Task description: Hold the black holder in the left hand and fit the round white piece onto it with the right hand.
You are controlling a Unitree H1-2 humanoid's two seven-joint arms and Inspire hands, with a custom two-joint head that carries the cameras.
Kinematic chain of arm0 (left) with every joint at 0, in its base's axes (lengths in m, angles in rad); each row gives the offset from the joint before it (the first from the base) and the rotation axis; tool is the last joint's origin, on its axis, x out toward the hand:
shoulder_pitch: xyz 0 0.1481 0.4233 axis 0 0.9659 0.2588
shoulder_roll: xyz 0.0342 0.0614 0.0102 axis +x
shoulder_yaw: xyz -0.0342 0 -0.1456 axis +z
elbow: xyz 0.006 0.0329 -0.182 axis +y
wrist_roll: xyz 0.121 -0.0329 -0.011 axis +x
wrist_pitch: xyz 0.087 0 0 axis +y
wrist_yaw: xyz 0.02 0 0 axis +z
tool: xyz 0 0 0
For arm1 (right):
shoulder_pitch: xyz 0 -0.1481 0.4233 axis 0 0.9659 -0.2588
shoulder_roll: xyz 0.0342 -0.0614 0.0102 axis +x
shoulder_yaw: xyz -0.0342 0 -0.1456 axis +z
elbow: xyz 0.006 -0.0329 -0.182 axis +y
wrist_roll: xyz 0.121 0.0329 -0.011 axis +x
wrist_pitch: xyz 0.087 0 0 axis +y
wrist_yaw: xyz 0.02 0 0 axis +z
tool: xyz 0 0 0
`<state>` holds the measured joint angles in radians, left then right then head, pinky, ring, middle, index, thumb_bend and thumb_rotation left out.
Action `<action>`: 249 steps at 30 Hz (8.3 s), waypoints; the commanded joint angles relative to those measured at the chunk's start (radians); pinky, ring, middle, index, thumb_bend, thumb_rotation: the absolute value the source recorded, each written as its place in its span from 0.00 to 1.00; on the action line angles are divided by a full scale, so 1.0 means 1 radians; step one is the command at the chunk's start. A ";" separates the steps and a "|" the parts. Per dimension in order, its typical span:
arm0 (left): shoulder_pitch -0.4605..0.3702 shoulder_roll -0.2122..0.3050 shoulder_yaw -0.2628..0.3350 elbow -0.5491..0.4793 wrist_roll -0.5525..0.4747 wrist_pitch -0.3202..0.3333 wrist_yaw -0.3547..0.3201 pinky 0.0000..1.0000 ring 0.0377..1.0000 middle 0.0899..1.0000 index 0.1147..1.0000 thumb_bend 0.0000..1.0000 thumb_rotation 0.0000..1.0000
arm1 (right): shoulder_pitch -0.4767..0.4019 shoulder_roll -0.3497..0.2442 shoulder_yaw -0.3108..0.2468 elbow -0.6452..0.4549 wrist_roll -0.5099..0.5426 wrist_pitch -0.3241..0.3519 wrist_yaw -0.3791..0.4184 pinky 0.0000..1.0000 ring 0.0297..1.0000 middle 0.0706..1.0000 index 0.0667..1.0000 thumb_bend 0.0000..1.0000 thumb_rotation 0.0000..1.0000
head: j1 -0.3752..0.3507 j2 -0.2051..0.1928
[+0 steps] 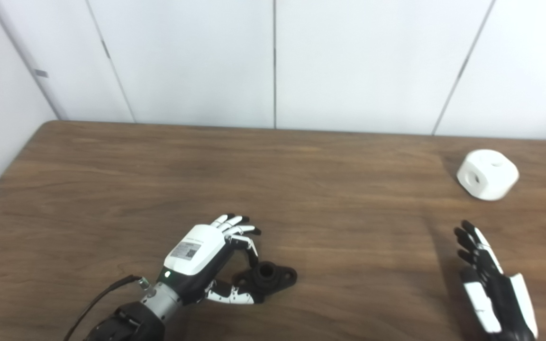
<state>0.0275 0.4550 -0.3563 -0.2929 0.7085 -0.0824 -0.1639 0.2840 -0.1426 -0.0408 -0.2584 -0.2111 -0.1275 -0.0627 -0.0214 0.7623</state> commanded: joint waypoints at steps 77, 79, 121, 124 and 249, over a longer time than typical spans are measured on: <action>-0.100 -0.166 -0.008 0.109 0.138 -0.245 0.050 0.87 0.80 0.69 0.42 0.52 0.05 | -0.025 0.005 0.005 -0.230 0.040 0.151 -0.008 0.85 0.91 0.91 0.93 0.54 0.86 | -0.102 0.014; -0.094 -0.169 -0.006 0.105 0.130 -0.235 0.041 0.87 0.80 0.69 0.42 0.52 0.05 | -0.051 -0.008 -0.013 -0.262 0.045 0.198 -0.001 0.86 0.93 0.92 0.93 0.55 0.87 | -0.104 0.011; -0.024 -0.224 -0.007 0.165 0.018 -0.181 0.073 0.90 0.82 0.72 0.42 0.52 0.05 | -0.409 -0.233 -0.131 -0.263 -0.140 0.525 0.085 0.83 0.88 0.90 0.91 0.65 0.54 | -0.159 -0.135; -0.023 -0.220 -0.006 0.165 0.016 -0.183 0.073 0.91 0.82 0.72 0.42 0.52 0.05 | -0.446 -0.256 -0.114 -0.225 -0.198 0.557 0.089 0.83 0.89 0.90 0.90 0.68 0.48 | -0.172 -0.137; -0.027 -0.205 -0.008 0.174 0.030 -0.179 0.072 0.90 0.83 0.72 0.42 0.52 0.06 | -0.742 -0.204 -0.109 0.374 -0.728 0.597 0.161 0.79 0.92 0.89 0.64 0.91 0.34 | -0.198 -0.143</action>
<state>0.0085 0.2377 -0.3628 -0.1218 0.7245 -0.2606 -0.0905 -0.4263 -0.3243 -0.1507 0.1402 -0.9304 0.4697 0.1243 -0.2194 0.6182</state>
